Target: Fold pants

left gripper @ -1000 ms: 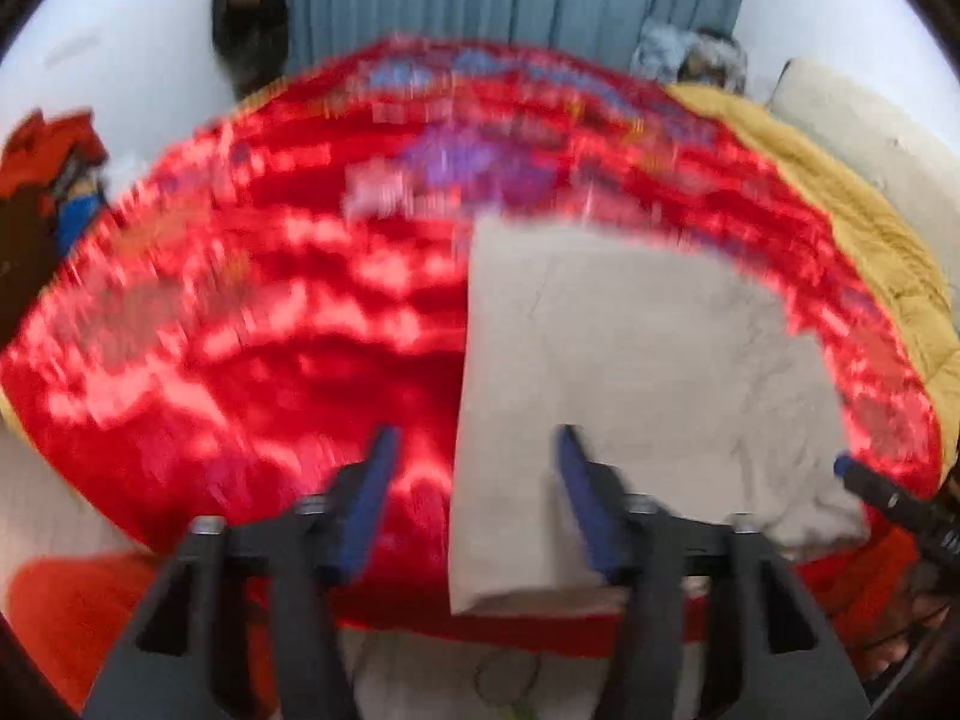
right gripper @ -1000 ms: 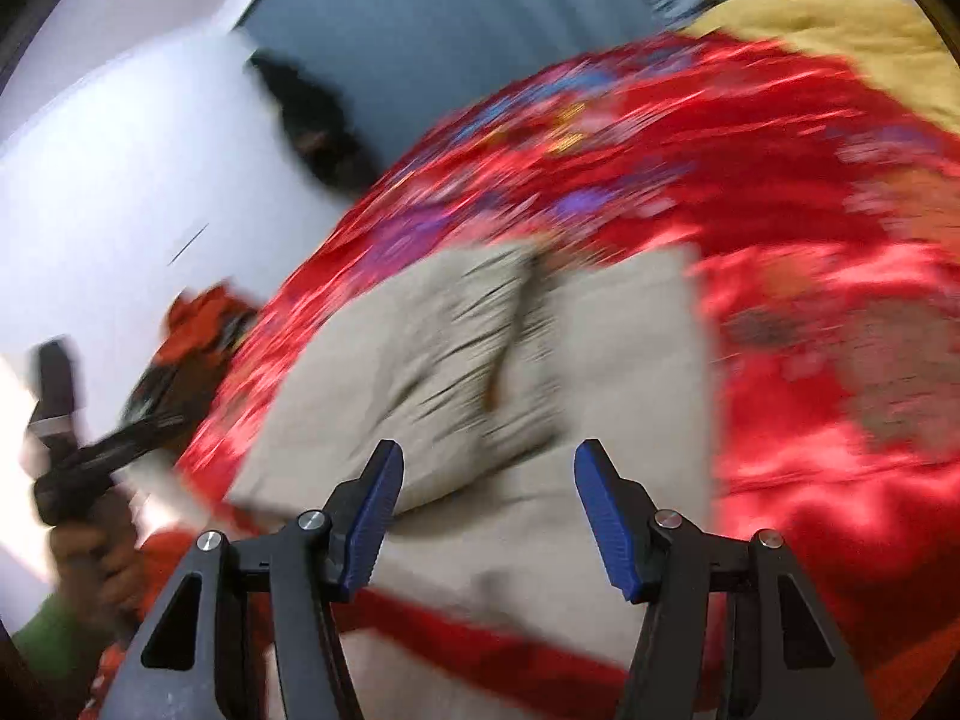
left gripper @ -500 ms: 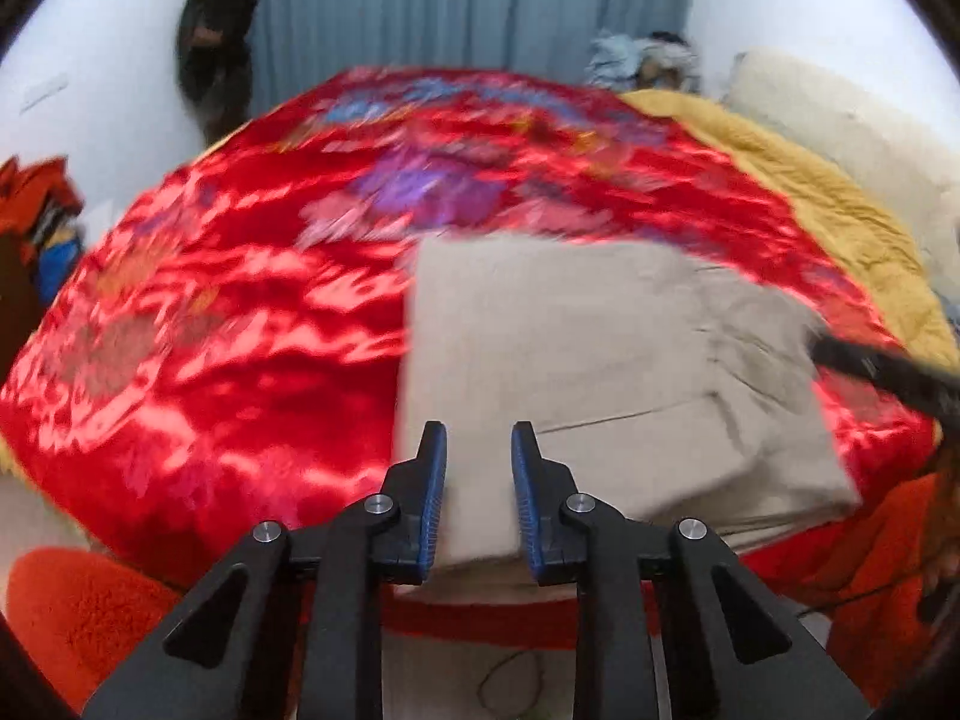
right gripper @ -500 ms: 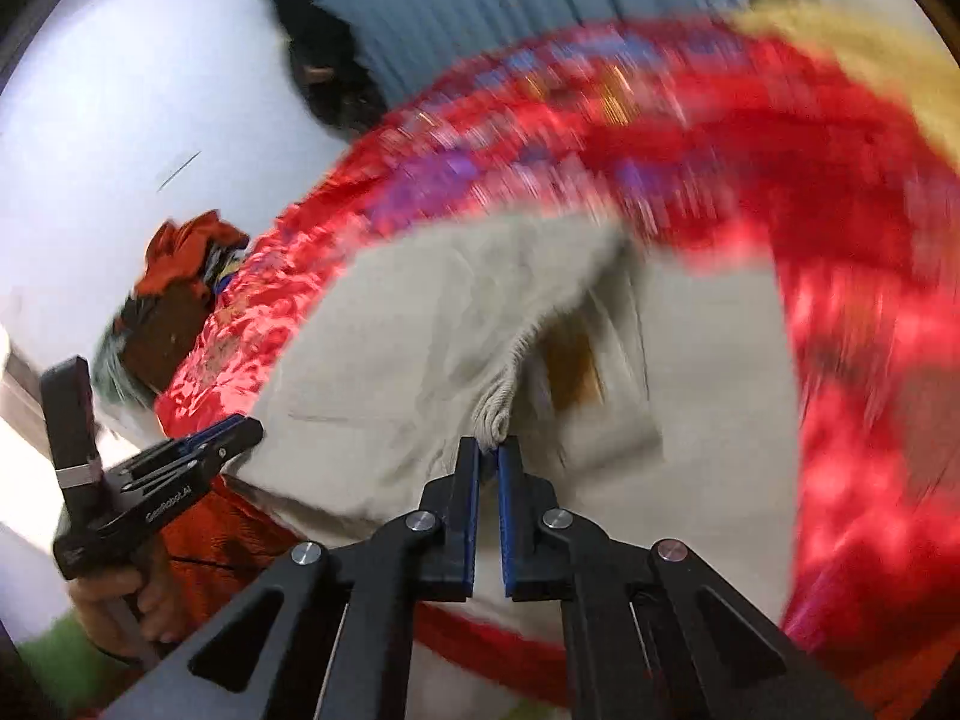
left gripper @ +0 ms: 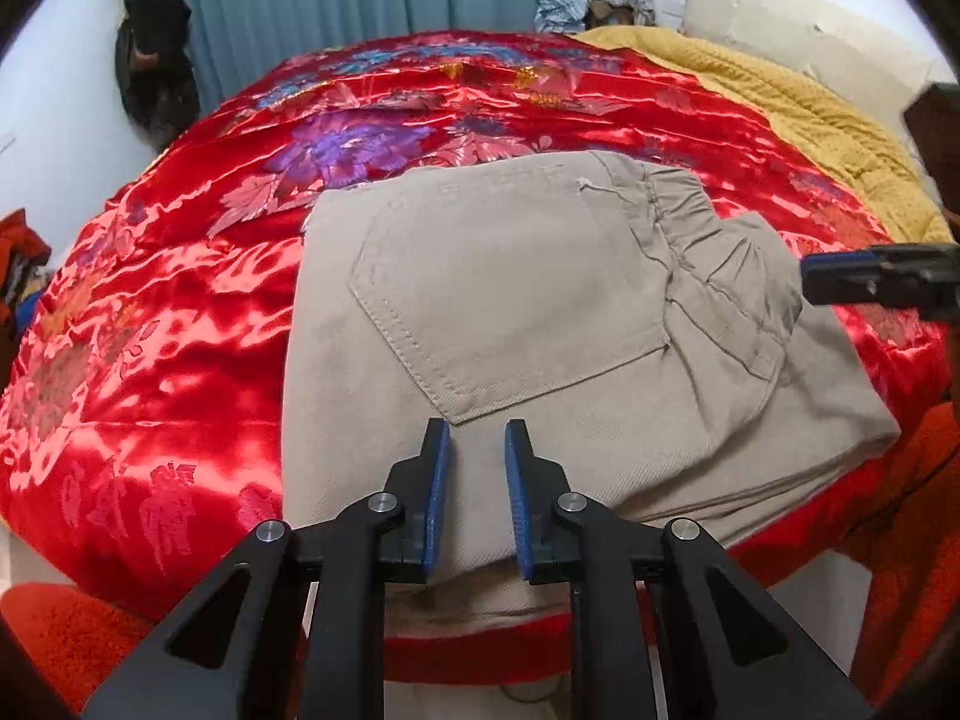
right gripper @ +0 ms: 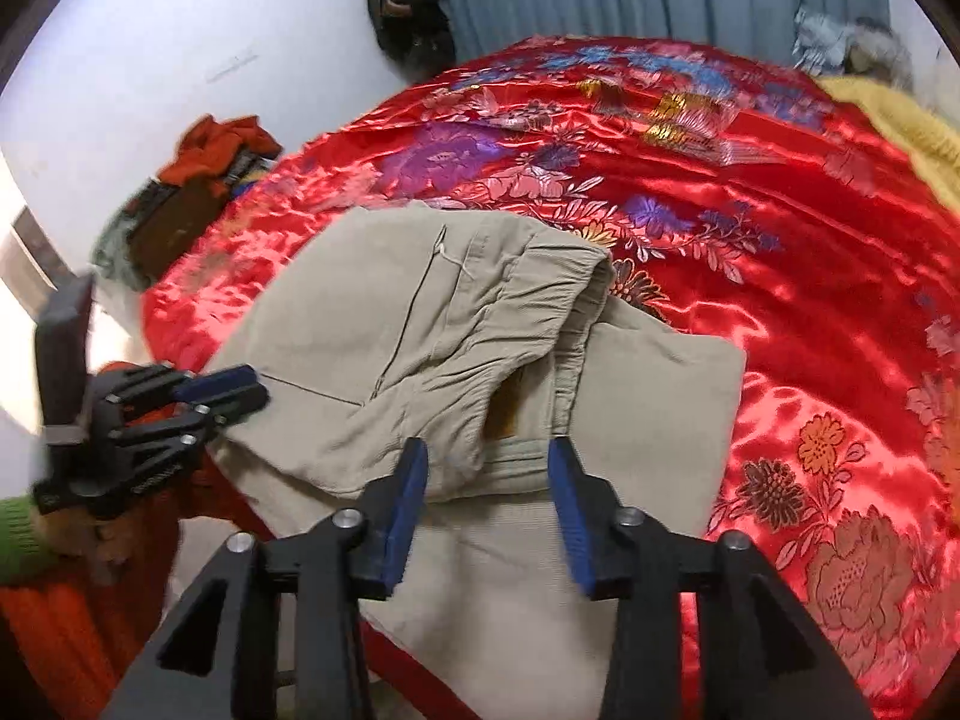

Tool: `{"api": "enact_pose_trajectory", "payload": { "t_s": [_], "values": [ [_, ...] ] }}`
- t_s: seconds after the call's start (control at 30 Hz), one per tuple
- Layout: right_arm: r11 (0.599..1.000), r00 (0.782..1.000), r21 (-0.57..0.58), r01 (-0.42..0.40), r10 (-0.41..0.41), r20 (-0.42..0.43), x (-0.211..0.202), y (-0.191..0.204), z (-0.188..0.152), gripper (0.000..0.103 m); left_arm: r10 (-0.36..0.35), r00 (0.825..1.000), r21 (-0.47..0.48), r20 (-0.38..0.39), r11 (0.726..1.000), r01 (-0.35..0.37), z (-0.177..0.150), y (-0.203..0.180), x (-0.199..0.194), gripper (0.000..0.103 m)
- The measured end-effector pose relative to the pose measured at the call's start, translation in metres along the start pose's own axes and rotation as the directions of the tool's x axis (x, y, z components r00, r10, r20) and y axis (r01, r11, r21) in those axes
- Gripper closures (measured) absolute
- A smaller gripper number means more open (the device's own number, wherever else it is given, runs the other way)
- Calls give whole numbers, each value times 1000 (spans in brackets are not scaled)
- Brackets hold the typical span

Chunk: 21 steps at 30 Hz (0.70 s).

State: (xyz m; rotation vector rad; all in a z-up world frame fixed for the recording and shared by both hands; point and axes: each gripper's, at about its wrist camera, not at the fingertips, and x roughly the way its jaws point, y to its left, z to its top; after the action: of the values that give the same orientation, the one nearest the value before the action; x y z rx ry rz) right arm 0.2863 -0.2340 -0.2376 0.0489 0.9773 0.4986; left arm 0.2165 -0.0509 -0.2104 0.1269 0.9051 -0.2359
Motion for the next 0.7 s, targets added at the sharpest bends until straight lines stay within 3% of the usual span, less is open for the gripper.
{"api": "enact_pose_trajectory", "payload": {
  "t_s": [0.13, 0.2, 0.3, 0.47, 0.53, 0.57, 0.63, 0.7],
  "values": [
    [992, 989, 48, -114, 118, -91, 25, -18, 14, 61, 1, 1000, 8, 1, 1000, -1, -1, -1, 0, 86],
    [982, 970, 54, -183, 189, -155, 34, -18, 17, 56, -4, 1000, 0, -8, 1000, 4, -2, 0, 1, 86],
    [964, 929, 6, -264, 257, -266, 35, -14, 29, 58, -16, 1000, -12, -7, 1000, 16, -3, 1, 2, 86],
    [940, 884, 80, -332, 339, -322, 49, -11, 48, 59, -4, 1000, 4, -5, 1000, 4, -1, -5, 5, 86],
    [960, 889, 77, -269, 278, -364, 71, -2, 48, 59, 0, 1000, 13, -7, 1000, 0, -1, -6, 5, 86],
    [981, 896, 23, -193, 186, -403, 84, 10, 46, 59, -1, 1000, 17, -5, 1000, 1, -1, -5, 4, 86],
    [981, 919, -137, -134, 72, -387, 83, 39, 48, 70, -12, 1000, 8, 0, 1000, 12, 0, -1, -3, 85],
    [985, 932, -134, -113, 58, -357, 71, 48, 54, 78, -26, 1000, -29, 7, 999, 27, 4, 8, -16, 82]
  ]
}}
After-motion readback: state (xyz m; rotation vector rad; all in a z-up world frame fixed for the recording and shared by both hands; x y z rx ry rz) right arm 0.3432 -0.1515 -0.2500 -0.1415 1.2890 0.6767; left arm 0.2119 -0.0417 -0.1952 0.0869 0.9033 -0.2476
